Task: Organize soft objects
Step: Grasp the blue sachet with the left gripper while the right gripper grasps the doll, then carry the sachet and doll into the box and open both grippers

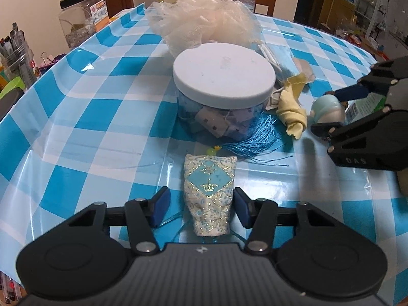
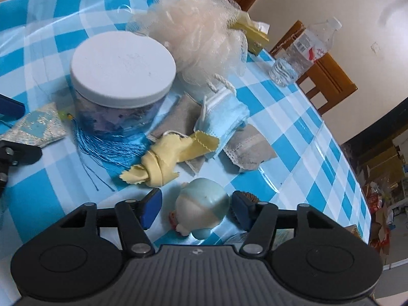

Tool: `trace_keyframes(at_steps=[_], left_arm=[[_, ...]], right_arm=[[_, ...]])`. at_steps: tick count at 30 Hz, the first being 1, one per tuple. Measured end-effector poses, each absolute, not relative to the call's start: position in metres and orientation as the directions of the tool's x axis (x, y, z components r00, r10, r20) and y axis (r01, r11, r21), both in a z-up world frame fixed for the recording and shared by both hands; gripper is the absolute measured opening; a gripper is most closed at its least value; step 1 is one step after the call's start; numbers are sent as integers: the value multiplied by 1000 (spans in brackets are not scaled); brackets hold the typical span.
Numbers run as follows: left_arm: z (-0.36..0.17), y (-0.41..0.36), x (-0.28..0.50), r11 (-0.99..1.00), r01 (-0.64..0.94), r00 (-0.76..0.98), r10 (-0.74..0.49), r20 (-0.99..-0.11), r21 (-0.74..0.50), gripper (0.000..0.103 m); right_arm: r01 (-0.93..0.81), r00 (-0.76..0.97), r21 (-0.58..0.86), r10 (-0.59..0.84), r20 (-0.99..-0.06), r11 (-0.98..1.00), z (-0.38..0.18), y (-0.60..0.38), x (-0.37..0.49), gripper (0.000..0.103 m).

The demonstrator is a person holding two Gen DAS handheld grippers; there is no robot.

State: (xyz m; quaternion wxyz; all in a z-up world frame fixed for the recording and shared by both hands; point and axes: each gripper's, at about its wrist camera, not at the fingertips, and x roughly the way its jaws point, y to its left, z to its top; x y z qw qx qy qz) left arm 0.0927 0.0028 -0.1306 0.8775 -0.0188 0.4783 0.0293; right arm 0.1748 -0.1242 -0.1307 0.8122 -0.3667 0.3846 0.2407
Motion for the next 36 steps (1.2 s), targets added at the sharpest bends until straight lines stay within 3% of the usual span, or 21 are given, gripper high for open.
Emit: trace_keyframes(at_steps=[3,8,10,22,36], left_arm=[[-131,1,93,998,-64,539,33,-842,-2,51],[-132,0,94,998,-55,545,35,-838,5,50],[-131,-1,95,999,-49,547,30,-837,4,41],[-126,0,94,1000,-11,552,-2,-834,-9,24],[-98,6,83,988,153,513,-105,-852,-30,19]], right_arm=[[-669,579,-408,91,-811,621,-135,-125,181,52],[-660,570,-389,90,-817,643,-132,-130,187,50],[-662,559,-372,98,-823,651,-131,-130,188,50],[-679,519,-312,133,-844,665,-120,-129,173,50],[-683,465,-222,179,-867,696,-100,-137,153,50]])
